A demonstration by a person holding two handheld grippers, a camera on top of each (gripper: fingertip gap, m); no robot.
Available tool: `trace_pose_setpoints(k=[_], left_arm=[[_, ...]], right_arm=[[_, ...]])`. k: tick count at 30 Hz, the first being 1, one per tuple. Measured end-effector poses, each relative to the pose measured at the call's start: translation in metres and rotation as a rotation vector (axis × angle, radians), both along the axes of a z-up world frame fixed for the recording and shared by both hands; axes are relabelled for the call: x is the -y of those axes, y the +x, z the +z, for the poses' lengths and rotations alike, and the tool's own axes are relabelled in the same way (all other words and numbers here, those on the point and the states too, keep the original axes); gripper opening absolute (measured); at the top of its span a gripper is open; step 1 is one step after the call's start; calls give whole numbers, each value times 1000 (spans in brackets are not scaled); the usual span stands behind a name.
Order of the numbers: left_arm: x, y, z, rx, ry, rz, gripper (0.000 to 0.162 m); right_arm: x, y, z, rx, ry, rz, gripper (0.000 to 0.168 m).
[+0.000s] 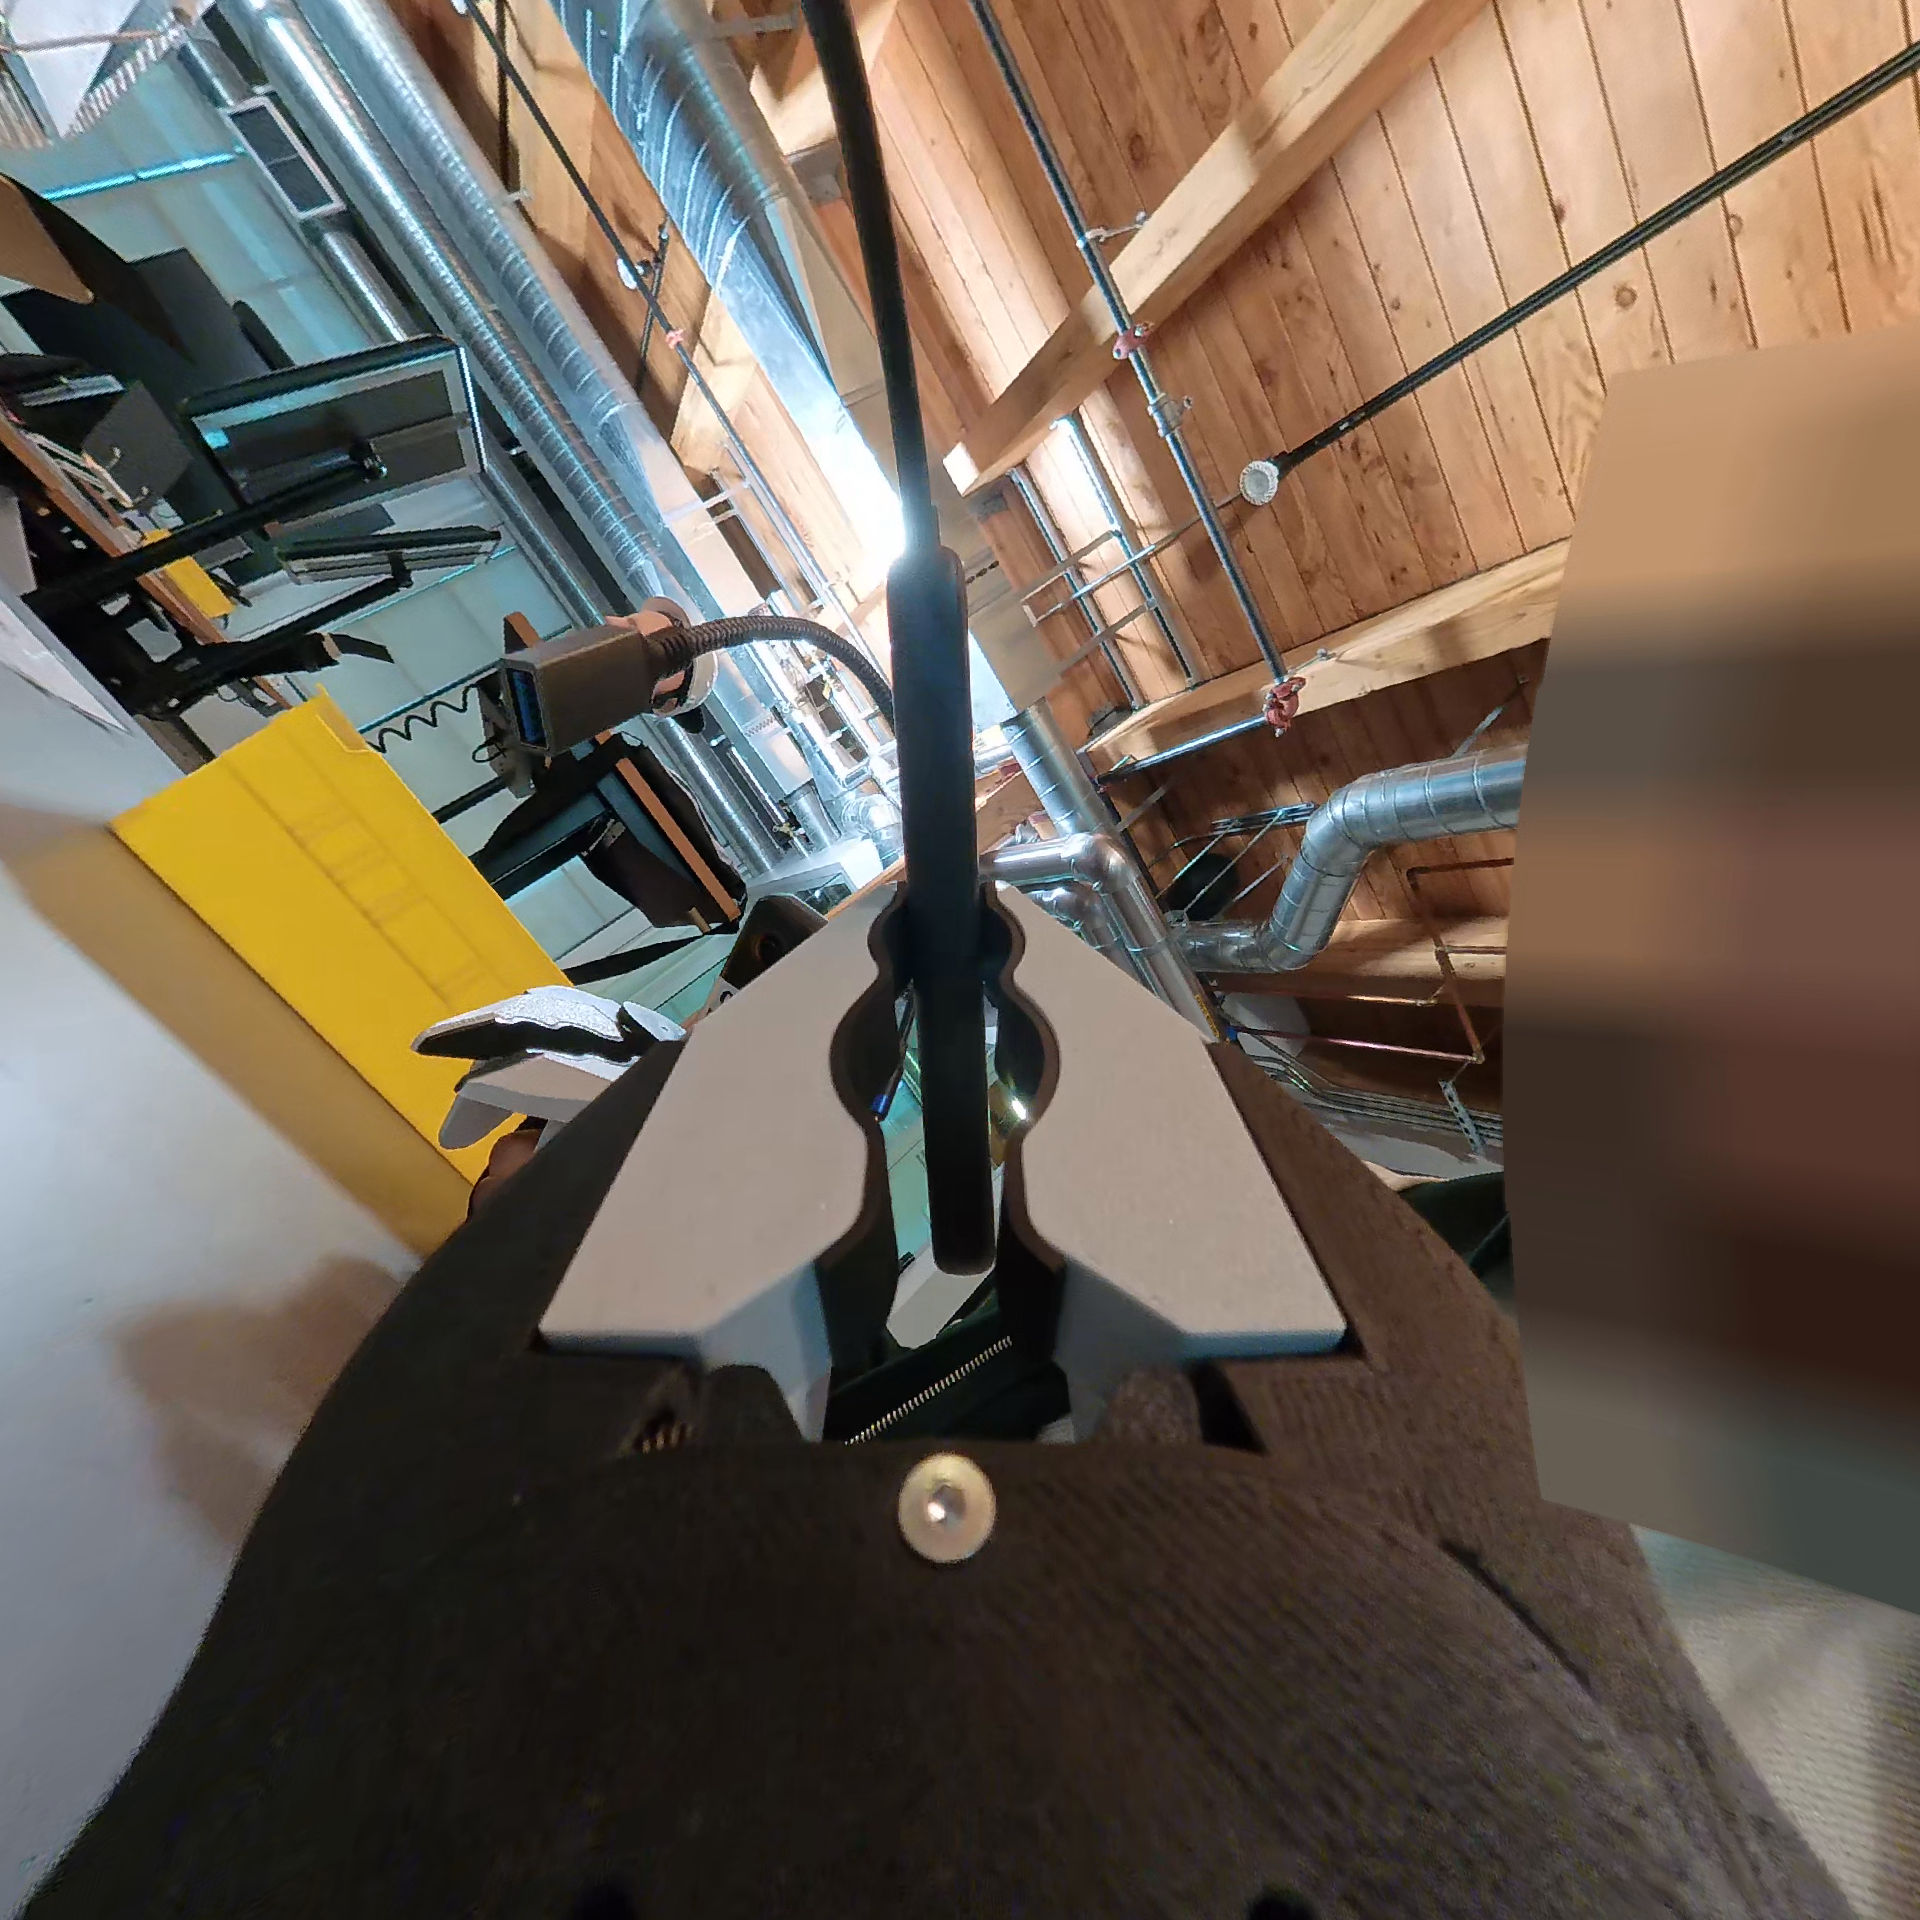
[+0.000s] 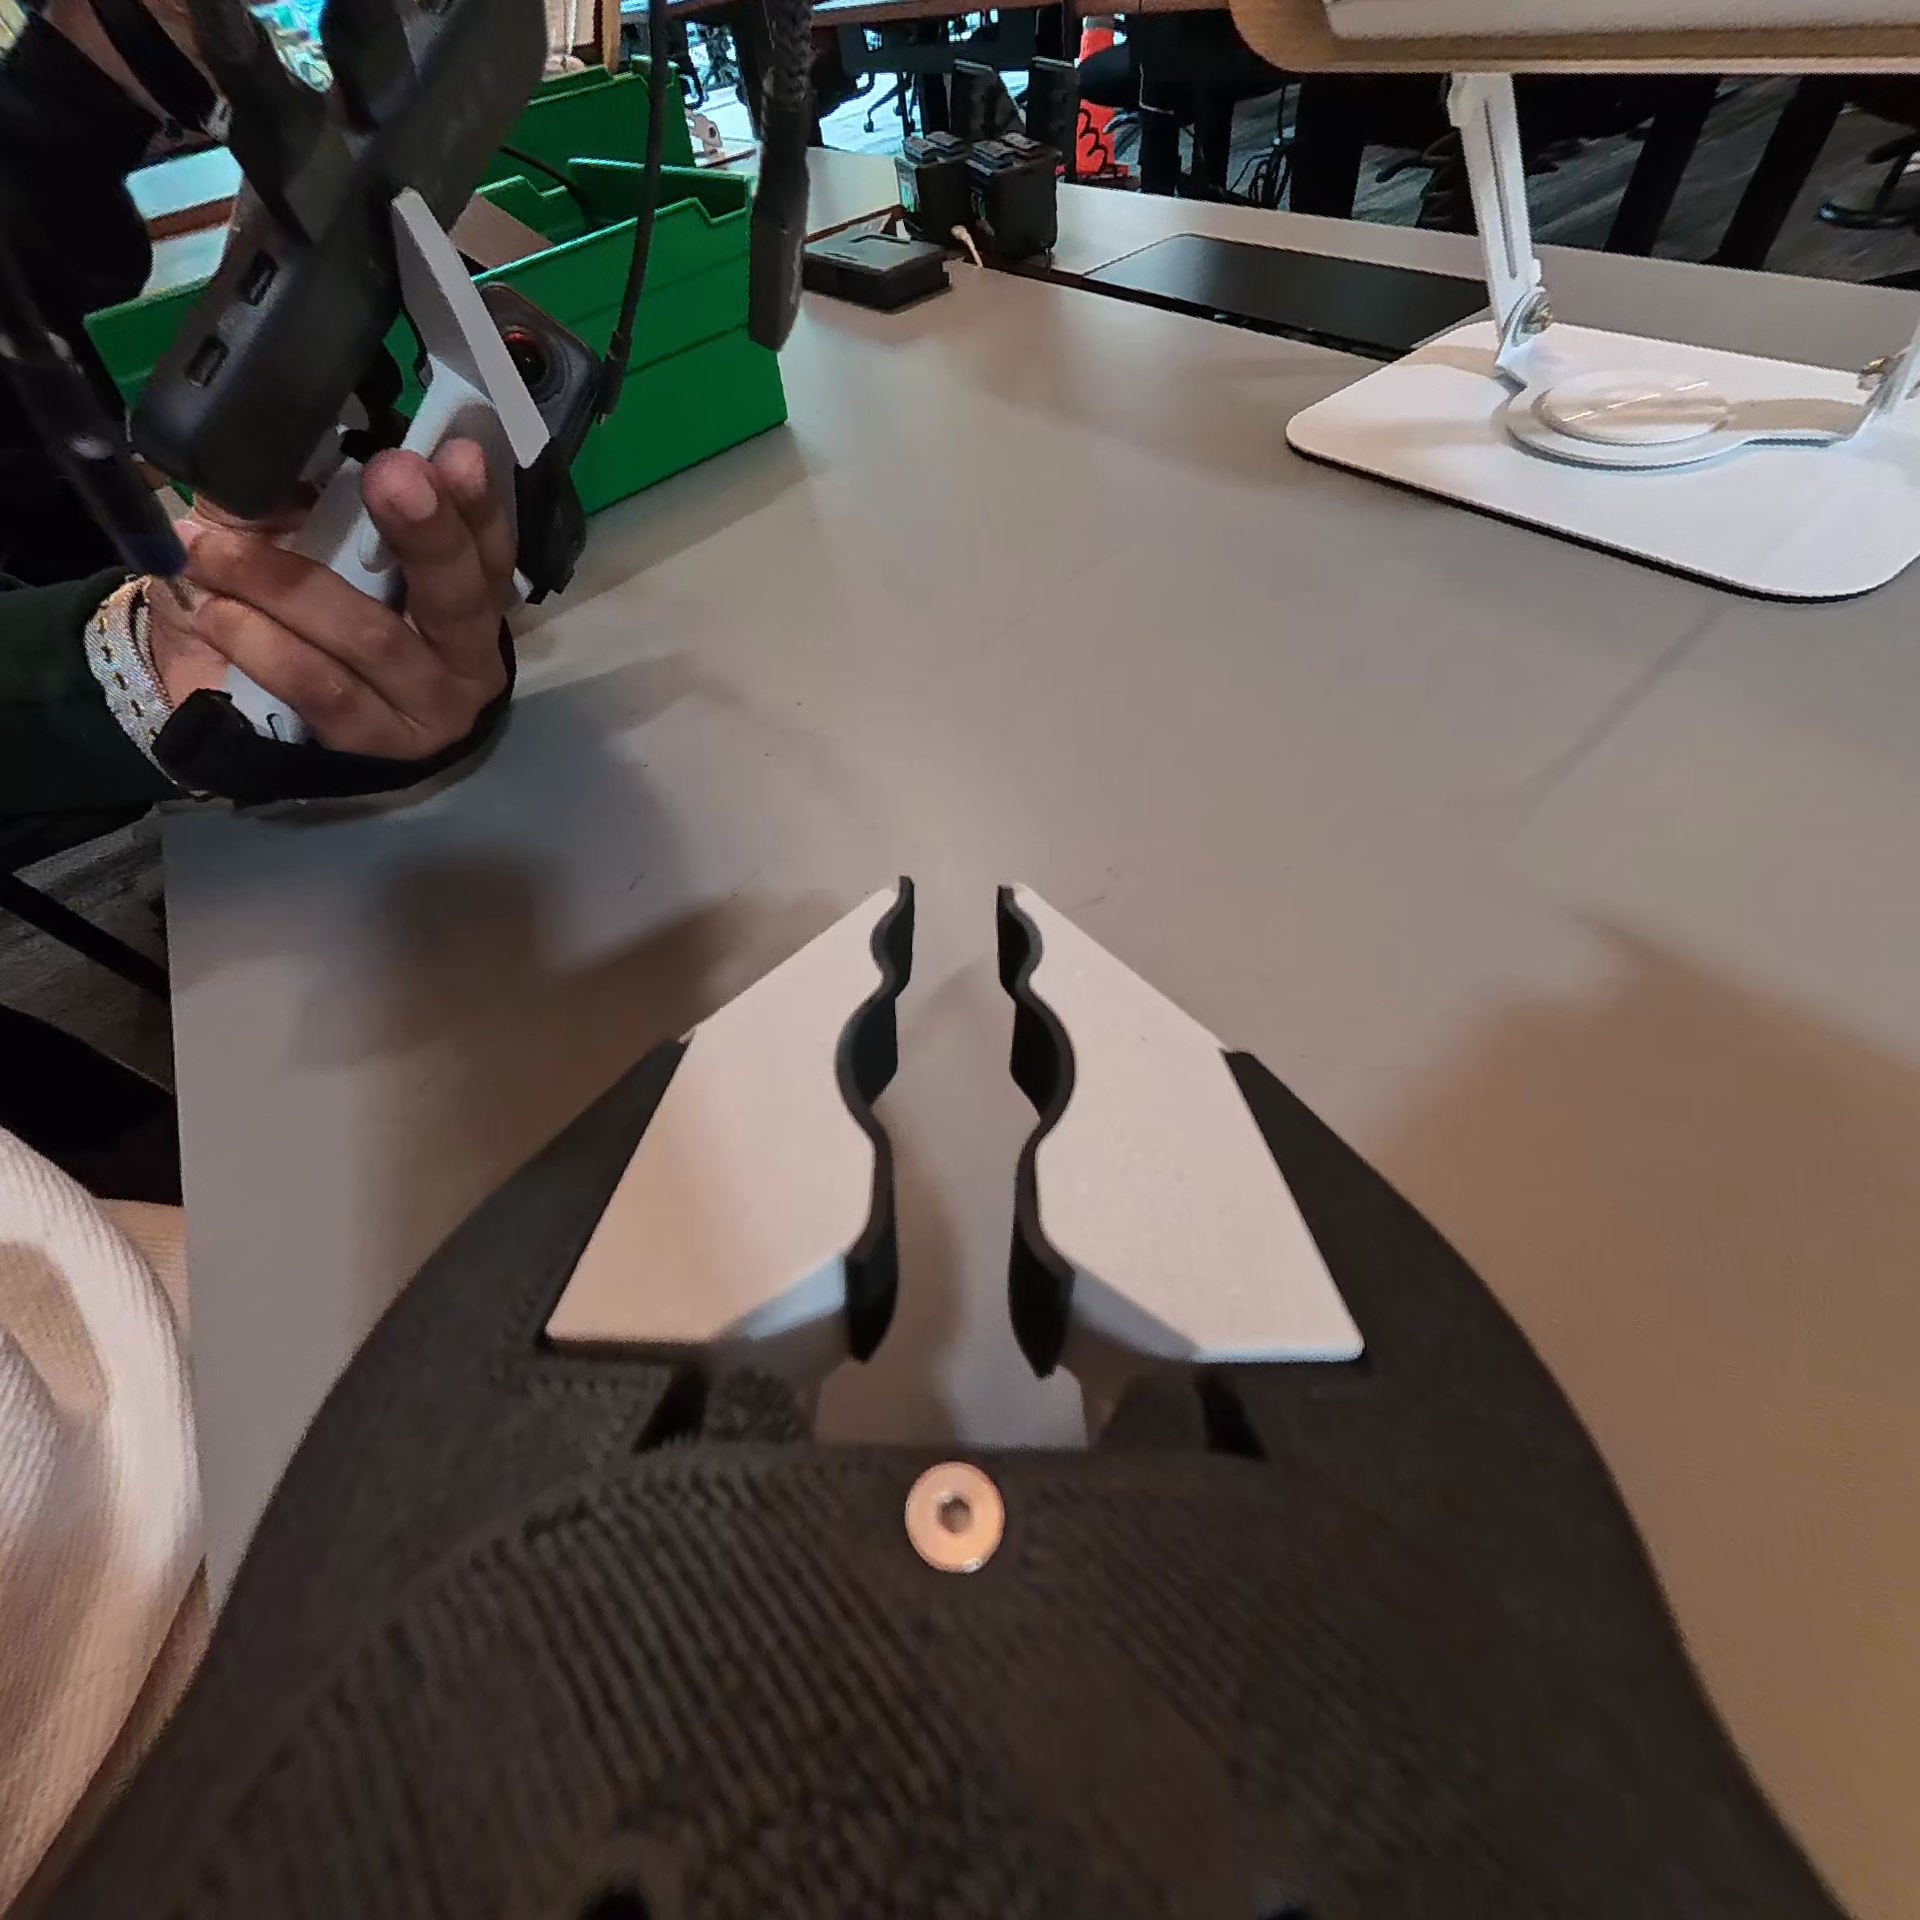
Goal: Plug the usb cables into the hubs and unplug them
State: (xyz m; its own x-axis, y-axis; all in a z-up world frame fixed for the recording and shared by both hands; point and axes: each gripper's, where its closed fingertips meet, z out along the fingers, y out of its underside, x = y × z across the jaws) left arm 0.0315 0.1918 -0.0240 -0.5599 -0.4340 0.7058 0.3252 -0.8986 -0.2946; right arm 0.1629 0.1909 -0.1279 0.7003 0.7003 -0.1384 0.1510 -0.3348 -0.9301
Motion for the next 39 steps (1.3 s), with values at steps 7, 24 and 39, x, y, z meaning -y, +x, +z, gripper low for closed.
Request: trace_pose_setpoints(k=[7,24,39], left_arm=[[0,0,-1,-5,-1,0,8],[0,2,-4,-19,4,-4,8],[2,7,-9,-82,29,17,8]], right_arm=[[0,-1,-1,10,-1,1,16],[17,-14,-9,-43,-127,97,13],[27,-26,13,-106,-37,137,17]])
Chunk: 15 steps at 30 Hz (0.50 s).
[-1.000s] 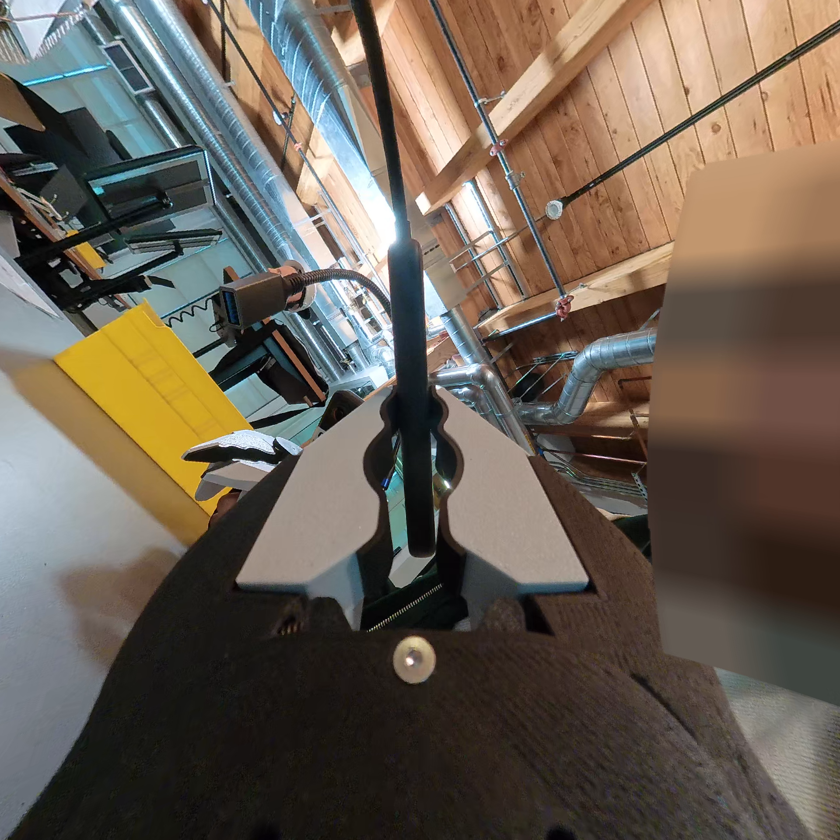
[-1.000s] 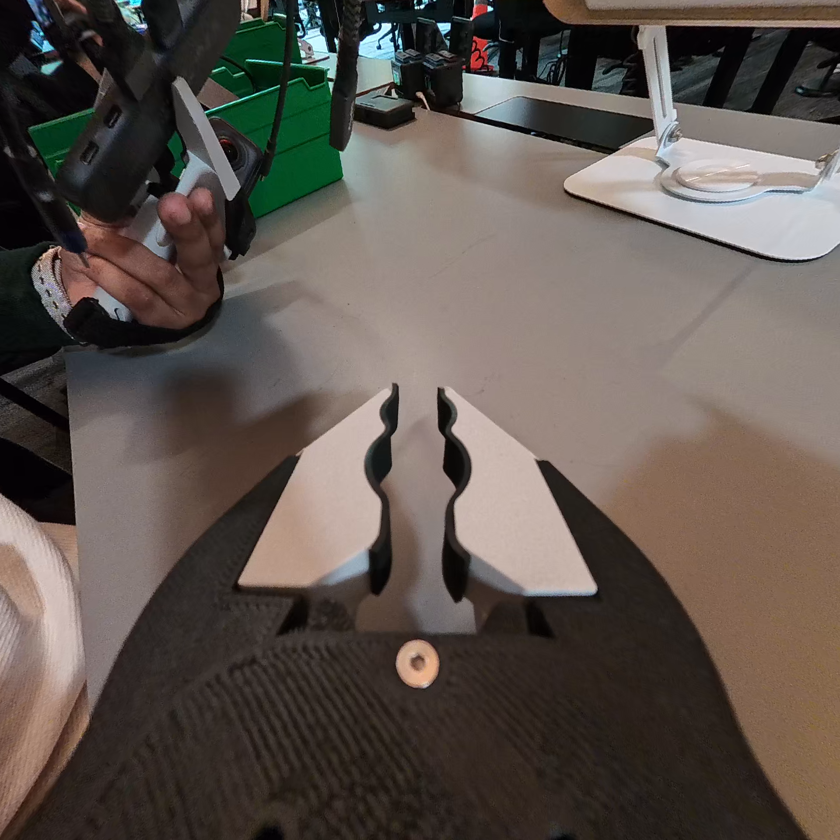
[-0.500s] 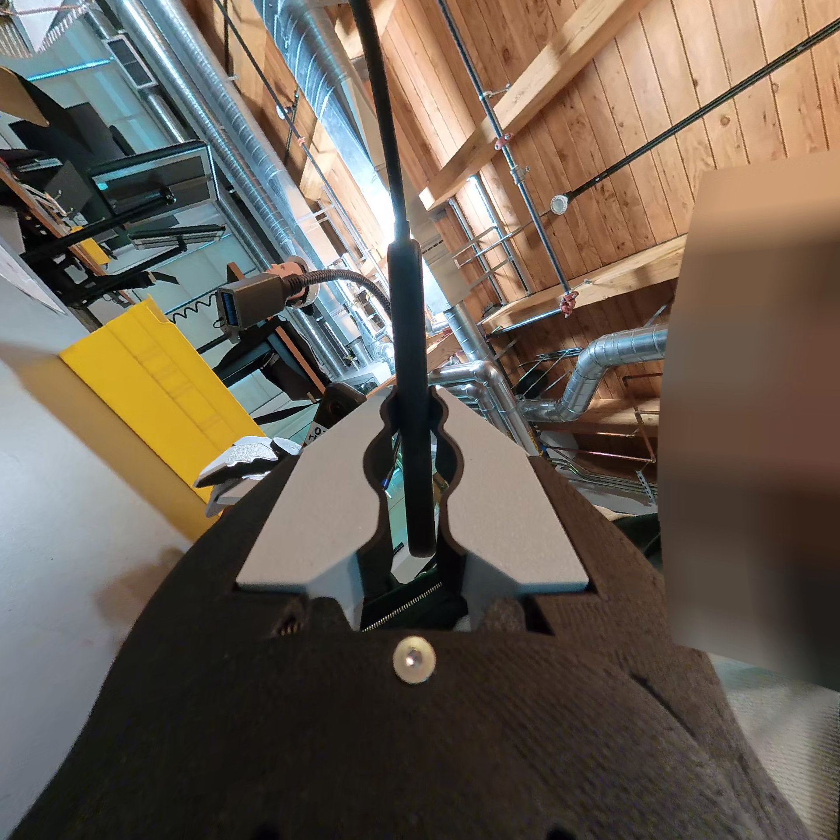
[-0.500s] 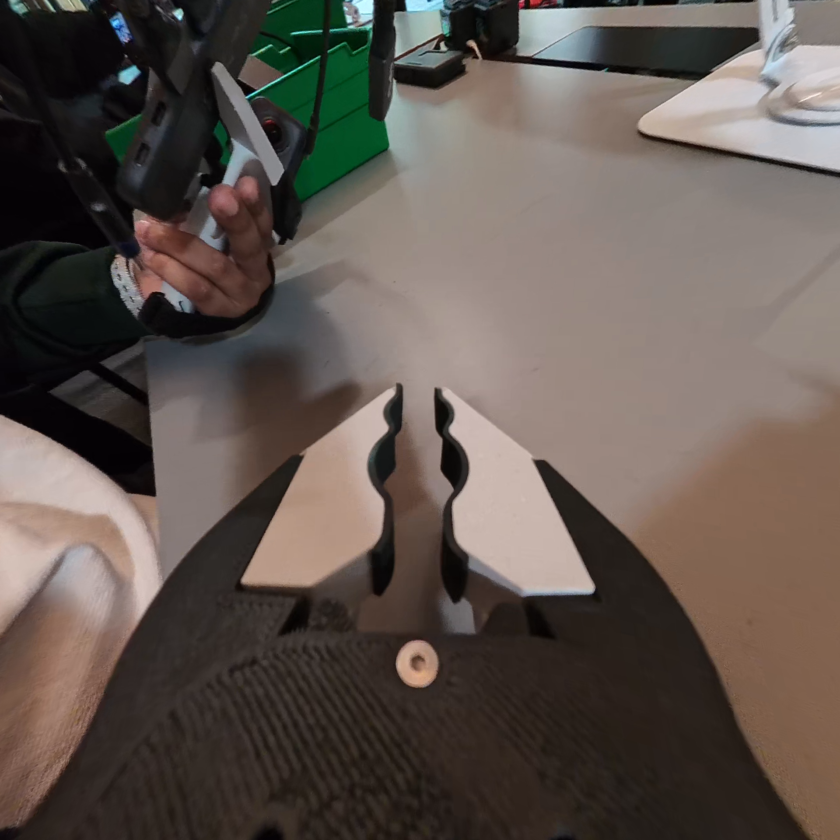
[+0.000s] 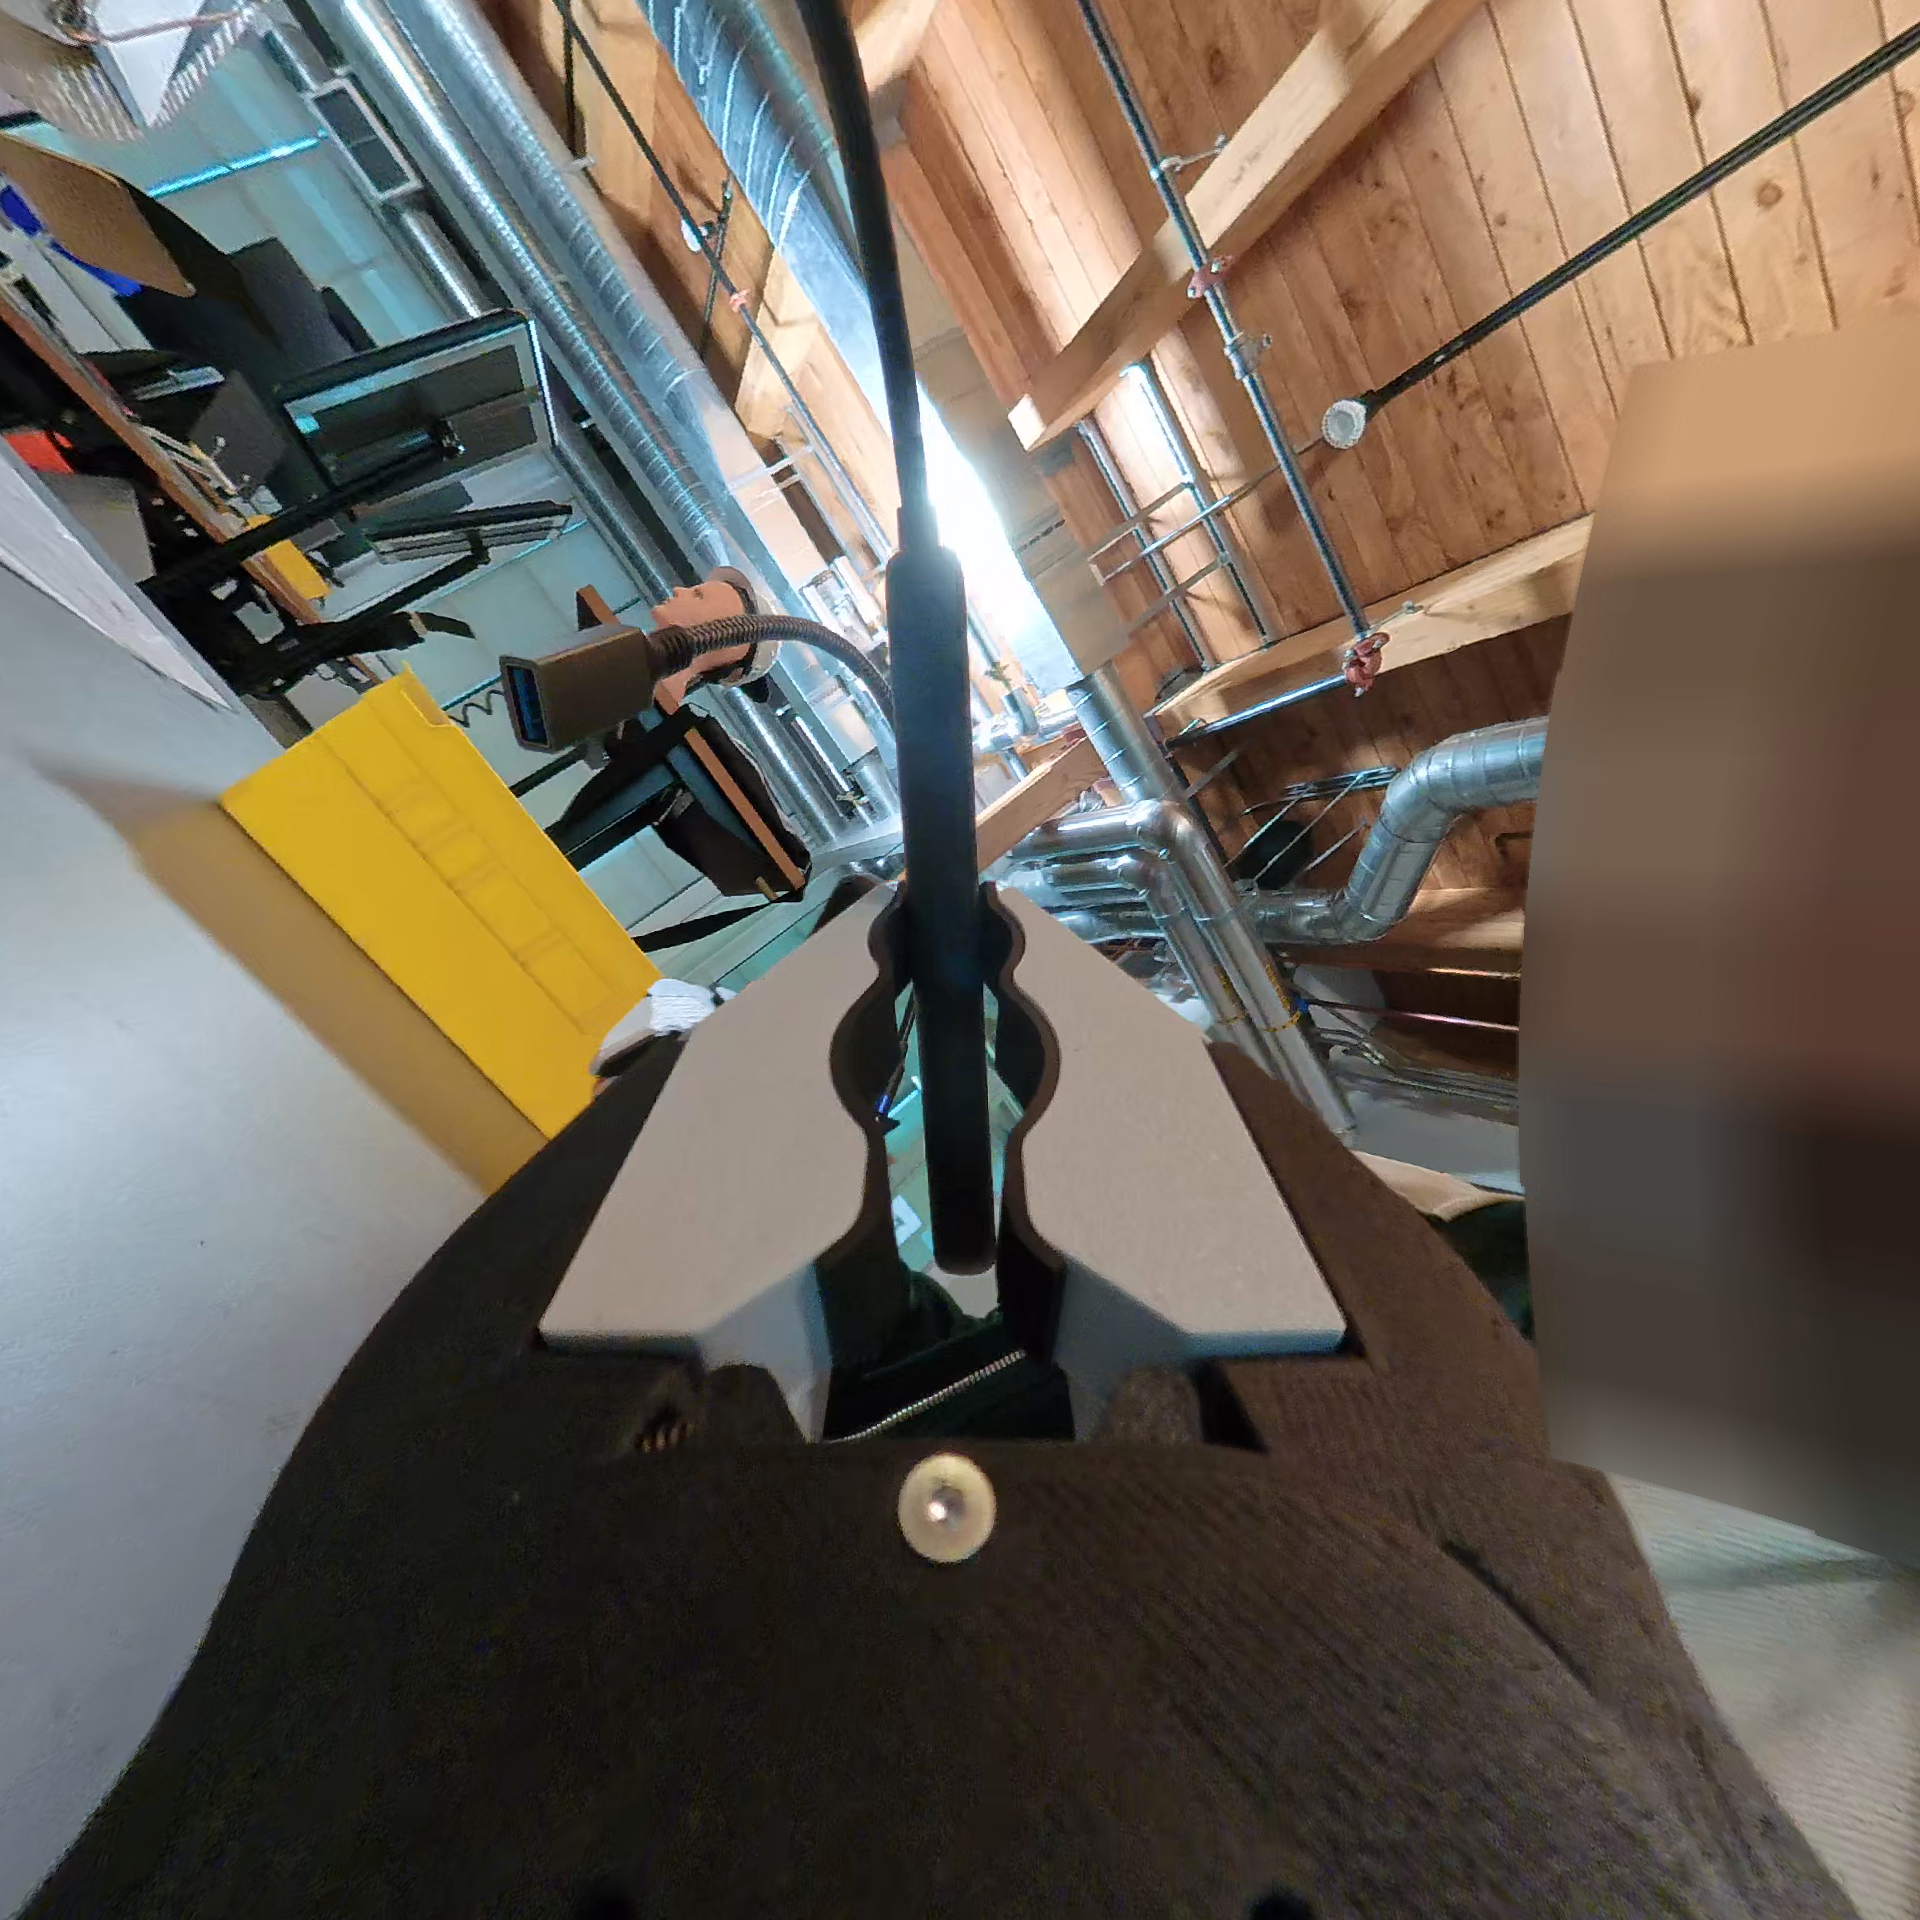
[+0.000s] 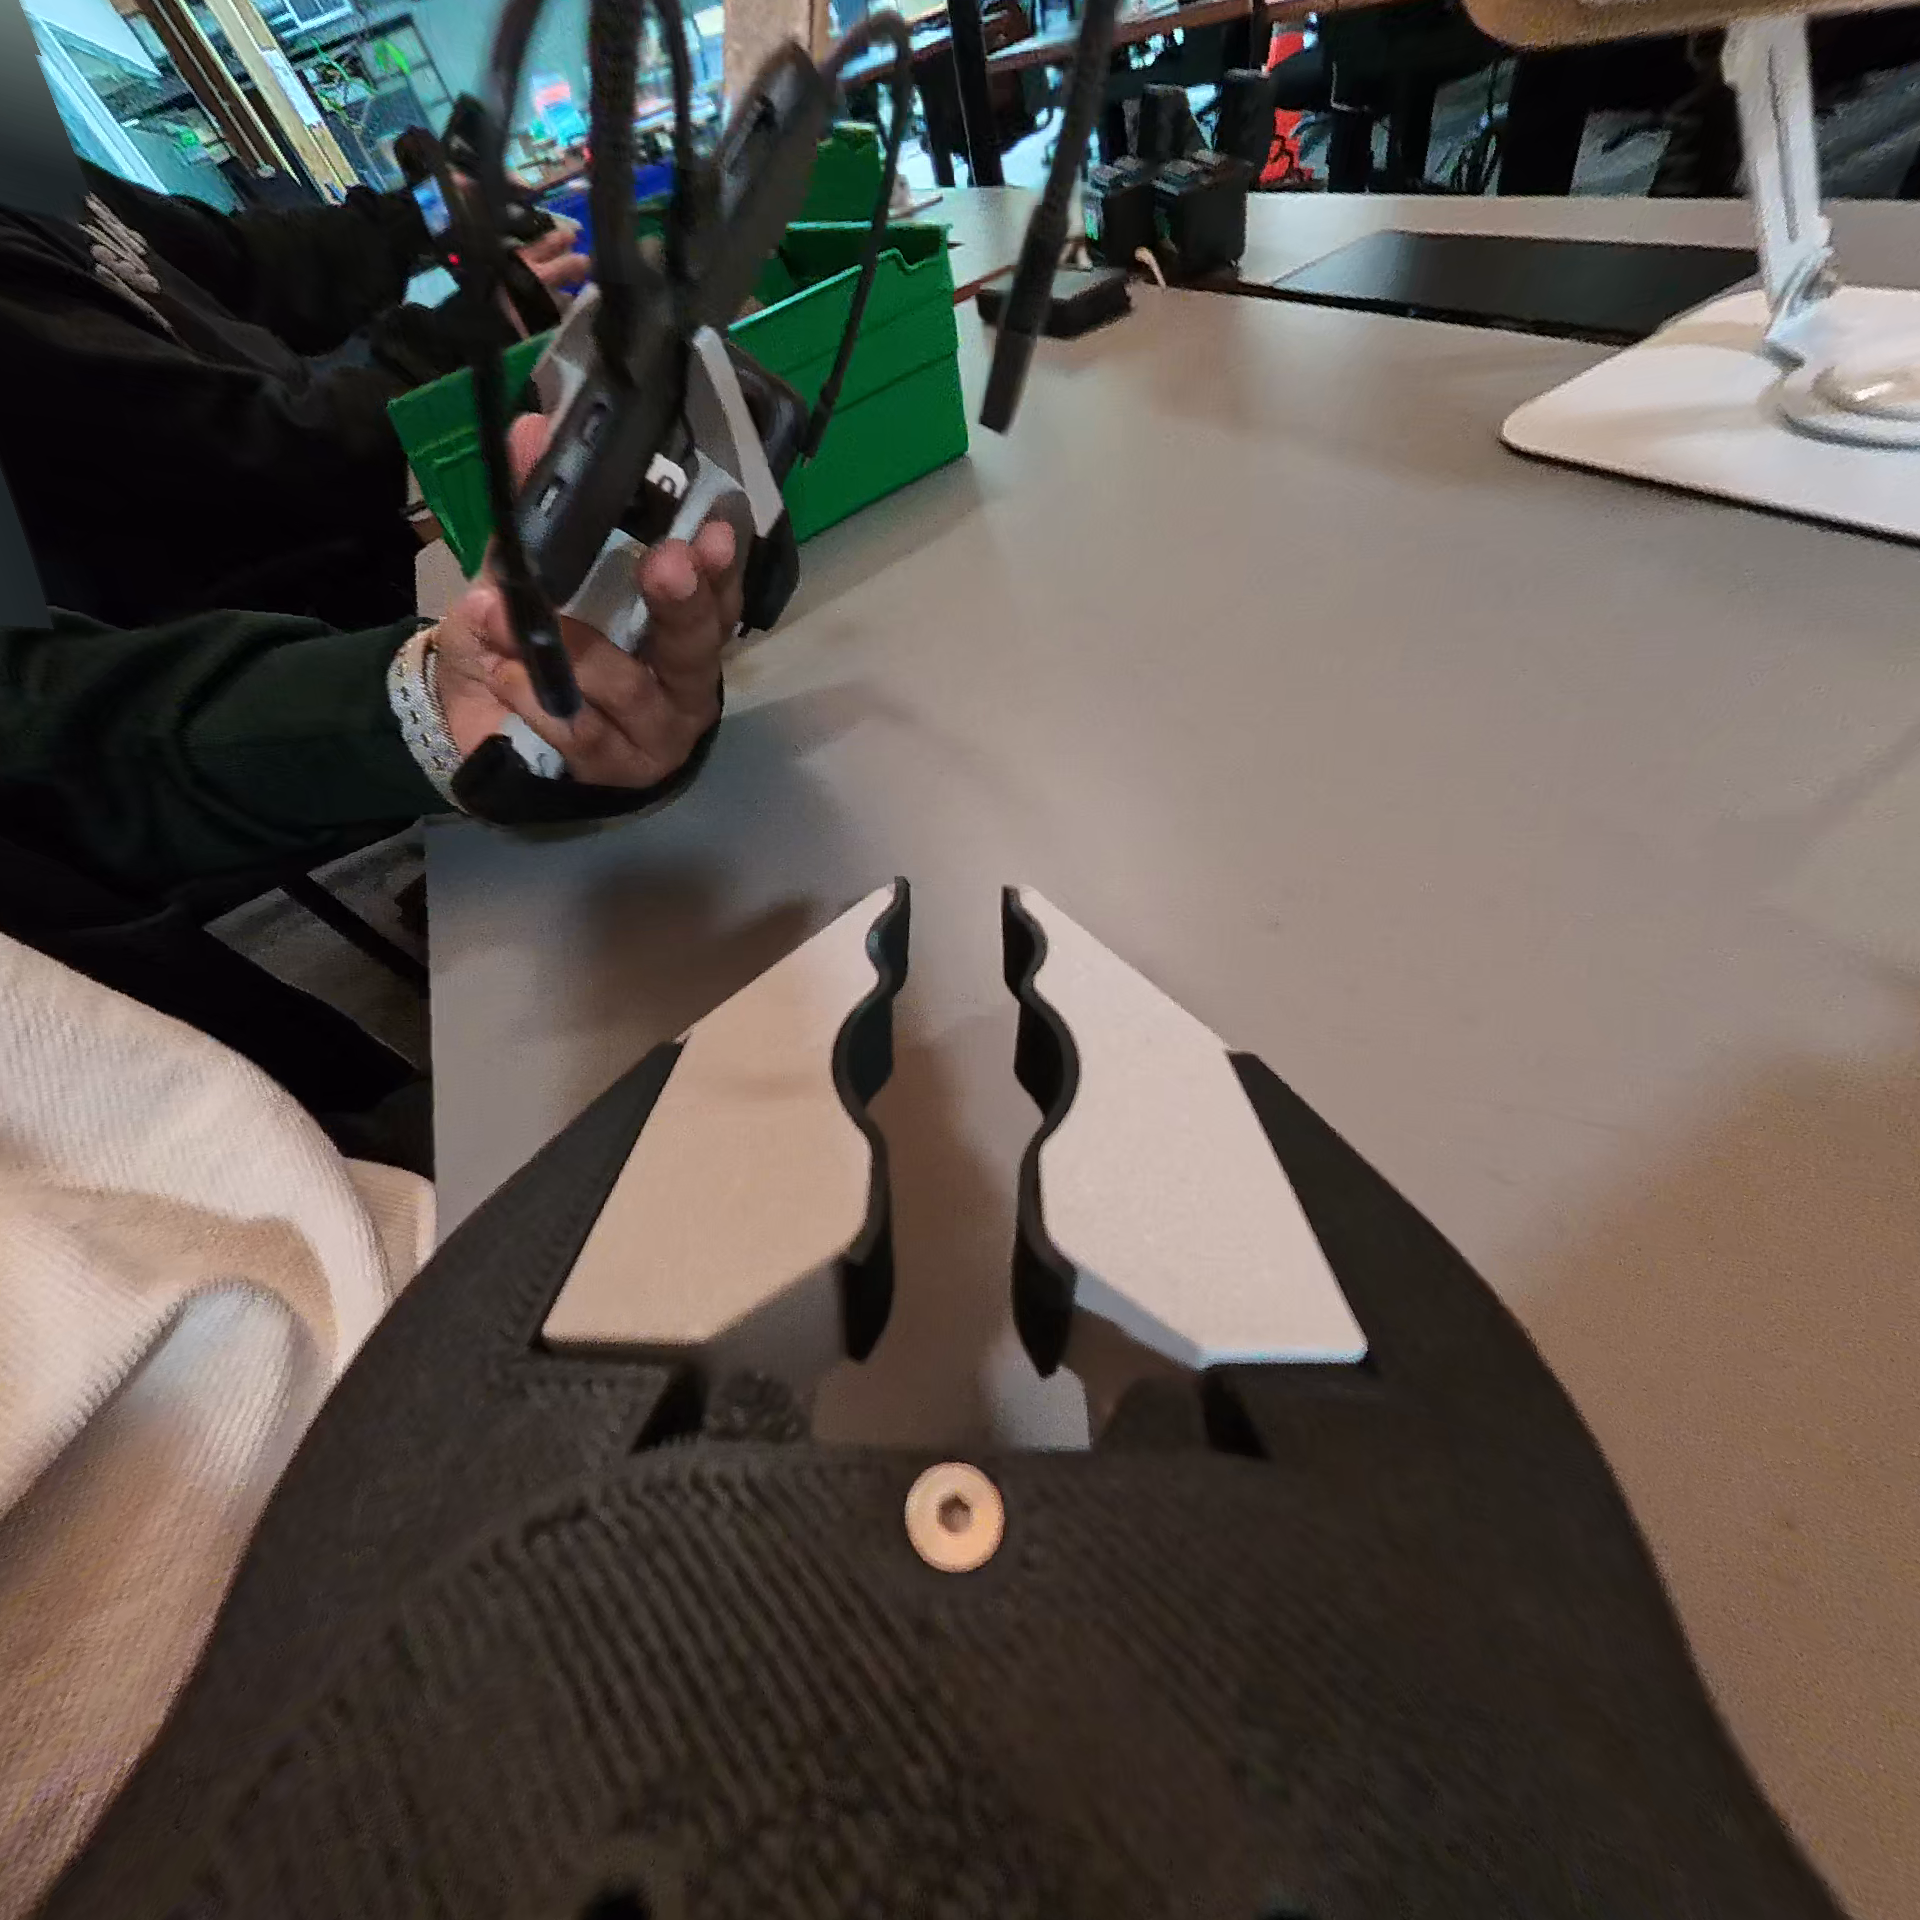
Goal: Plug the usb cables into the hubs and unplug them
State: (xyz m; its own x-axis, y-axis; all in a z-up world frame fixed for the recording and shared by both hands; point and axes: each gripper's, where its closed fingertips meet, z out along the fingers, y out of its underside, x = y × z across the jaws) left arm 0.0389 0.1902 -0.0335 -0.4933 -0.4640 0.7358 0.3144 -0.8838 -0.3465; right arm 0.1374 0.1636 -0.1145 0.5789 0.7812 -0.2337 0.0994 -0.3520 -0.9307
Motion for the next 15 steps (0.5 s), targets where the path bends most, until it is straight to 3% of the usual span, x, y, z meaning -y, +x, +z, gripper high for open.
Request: trace_pose_setpoints(k=[7,11,15], left_arm=[[-6,9,-17,-138,31,76,8],[-12,18,-41,-351,90,163,8],[-3,29,-53,-469,179,152,9]], right_arm=[[11,3,37,23,231,-51,18],[14,15,62,68,403,-147,23],[12,12,48,181,408,-149,39]])
